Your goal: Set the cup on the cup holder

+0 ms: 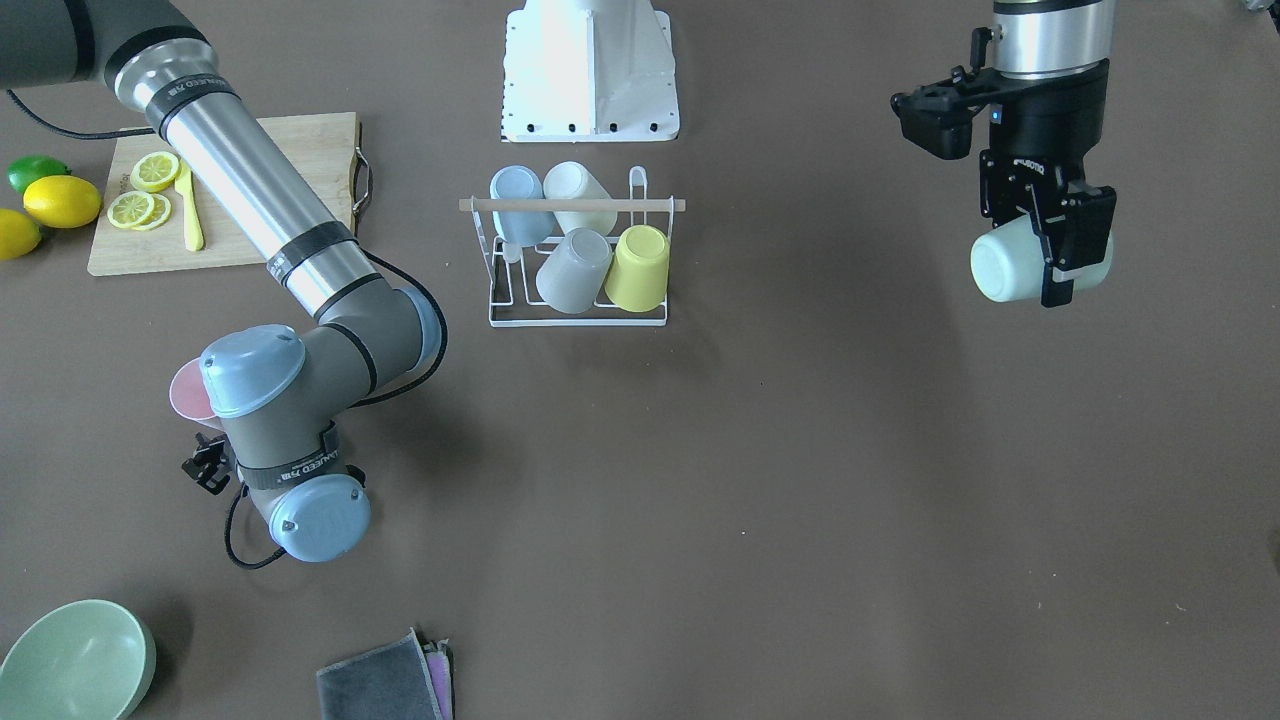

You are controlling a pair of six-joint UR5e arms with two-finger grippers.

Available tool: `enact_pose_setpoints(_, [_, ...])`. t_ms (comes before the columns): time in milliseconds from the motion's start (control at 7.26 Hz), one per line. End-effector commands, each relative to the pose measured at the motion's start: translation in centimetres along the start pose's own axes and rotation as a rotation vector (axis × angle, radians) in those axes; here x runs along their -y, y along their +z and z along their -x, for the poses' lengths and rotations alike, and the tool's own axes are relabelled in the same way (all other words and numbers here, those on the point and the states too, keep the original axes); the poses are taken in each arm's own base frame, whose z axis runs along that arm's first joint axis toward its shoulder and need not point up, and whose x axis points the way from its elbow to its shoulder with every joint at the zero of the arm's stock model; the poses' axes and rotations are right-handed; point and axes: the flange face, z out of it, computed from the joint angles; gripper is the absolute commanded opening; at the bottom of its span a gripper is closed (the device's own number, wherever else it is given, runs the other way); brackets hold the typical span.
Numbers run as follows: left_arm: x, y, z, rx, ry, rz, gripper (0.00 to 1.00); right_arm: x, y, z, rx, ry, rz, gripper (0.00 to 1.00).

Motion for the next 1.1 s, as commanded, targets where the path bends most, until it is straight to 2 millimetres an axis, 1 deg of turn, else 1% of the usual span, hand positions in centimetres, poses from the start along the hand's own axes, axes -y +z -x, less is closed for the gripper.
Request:
enact_pose_setpoints(0, [-1.8,0.8,-2.0,-0.020,-0.073,-0.241,0.00,-0.1,0.5,-0.1,-0.002,0.003,0.012,0.98])
enact_pose_setpoints(138, [-1.2,-0.3,-2.5,-0.066,-0.113,-0.332,0.00,-0.1,0.7,-0.2,0.000,-0.006,0.016,0.98])
enact_pose_setpoints(276, [-1.2,0.4,-4.3,-0.116,-0.169,-0.455,0.00,-0.1,0.7,-0.2,-0.001,-0.007,0.018,0.98])
enact_pose_setpoints(413, [-1.9,1.8,-6.5,-0.150,-0.200,-0.576,0.00,-0.2,0.7,-0.2,0.005,-0.005,0.026,0.98])
enact_pose_setpoints(689, [-1.5,2.3,-12.5,-0.229,-0.263,-0.847,0.00,-0.4,0.9,-0.2,0.012,0.000,0.039,0.98])
enact_pose_setpoints(827, [-1.5,1.3,-14.8,-0.272,-0.297,-0.993,0.00,-0.3,0.9,-0.1,0.012,0.000,0.041,0.97])
enact_pose_setpoints(964, [-1.9,-0.5,-16.5,-0.326,-0.345,-1.139,0.00,-0.1,1.1,0.2,0.011,-0.003,0.045,0.96])
